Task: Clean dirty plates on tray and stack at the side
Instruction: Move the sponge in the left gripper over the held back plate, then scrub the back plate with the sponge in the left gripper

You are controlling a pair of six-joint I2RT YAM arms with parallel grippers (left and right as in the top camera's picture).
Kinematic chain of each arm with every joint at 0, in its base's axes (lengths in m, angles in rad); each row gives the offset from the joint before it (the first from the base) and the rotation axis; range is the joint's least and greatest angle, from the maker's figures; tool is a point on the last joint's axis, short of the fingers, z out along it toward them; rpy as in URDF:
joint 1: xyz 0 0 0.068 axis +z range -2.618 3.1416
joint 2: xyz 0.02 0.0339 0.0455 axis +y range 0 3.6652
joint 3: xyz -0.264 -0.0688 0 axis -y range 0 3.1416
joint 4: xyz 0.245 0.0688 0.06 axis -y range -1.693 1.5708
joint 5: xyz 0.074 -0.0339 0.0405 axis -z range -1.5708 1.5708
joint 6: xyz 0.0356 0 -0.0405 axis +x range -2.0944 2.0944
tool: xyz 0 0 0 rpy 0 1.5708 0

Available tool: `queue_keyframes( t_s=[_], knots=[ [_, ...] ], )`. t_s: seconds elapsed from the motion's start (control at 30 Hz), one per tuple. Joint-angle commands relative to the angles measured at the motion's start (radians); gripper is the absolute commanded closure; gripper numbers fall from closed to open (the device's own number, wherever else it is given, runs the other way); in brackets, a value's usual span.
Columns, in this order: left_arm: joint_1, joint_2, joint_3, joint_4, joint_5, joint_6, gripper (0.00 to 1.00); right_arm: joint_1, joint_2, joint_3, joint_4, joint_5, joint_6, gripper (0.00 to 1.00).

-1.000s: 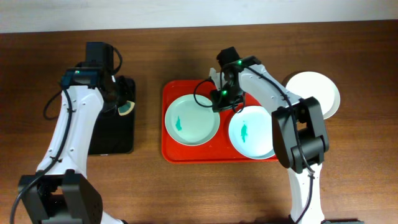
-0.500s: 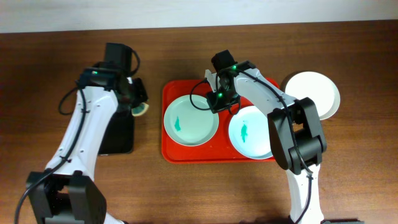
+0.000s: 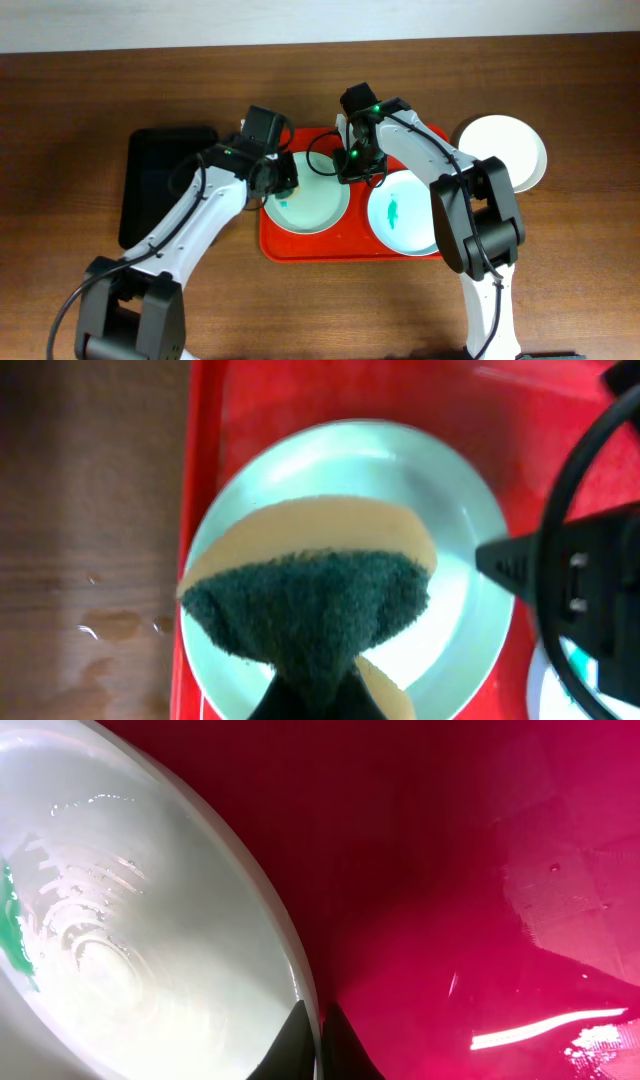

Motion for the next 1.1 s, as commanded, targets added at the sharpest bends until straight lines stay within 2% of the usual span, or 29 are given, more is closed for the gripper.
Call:
queue_keyframes(
  t_s=[0.0, 0.2, 0.33, 0.5, 0.67, 0.8, 0.9, 1.0, 1.07],
  knots=[
    [-0.023, 0.033, -0.045, 0.079, 0.024, -0.097, 1.00, 0.008, 0.000, -0.008, -0.003, 0.018, 0.019, 0.96],
    [-0.050, 0.159, -0.057, 0.217, 0.092, -0.112, 1.00, 0.008, 0.000, -0.008, -0.002, 0.017, 0.019, 0.96],
    [-0.040, 0.194, -0.057, 0.207, 0.056, -0.111, 1.00, 0.008, 0.000, -0.008, -0.002, 0.018, 0.019, 0.96],
    [-0.038, 0.195, -0.057, 0.135, -0.173, -0.089, 1.00, 0.008, 0.000, -0.008, -0.001, 0.018, 0.019, 0.96],
    [-0.032, 0.194, -0.054, 0.077, -0.422, 0.084, 1.00, 0.008, 0.000, -0.008, -0.001, 0.018, 0.019, 0.96],
    [-0.032, 0.192, 0.002, 0.005, -0.525, 0.119, 1.00, 0.008, 0.000, -0.008, 0.000, 0.018, 0.019, 0.96],
    [-0.032, 0.191, 0.073, -0.041, -0.419, 0.118, 1.00, 0.008, 0.000, -0.008, 0.000, 0.018, 0.019, 0.96],
    [-0.026, 0.190, 0.108, -0.017, -0.061, 0.117, 1.00, 0.008, 0.000, -0.008, 0.000, 0.018, 0.019, 0.96],
    [-0.024, 0.196, 0.108, 0.007, 0.102, 0.085, 1.00, 0.008, 0.000, -0.008, 0.000, 0.018, 0.019, 0.96]
  ],
)
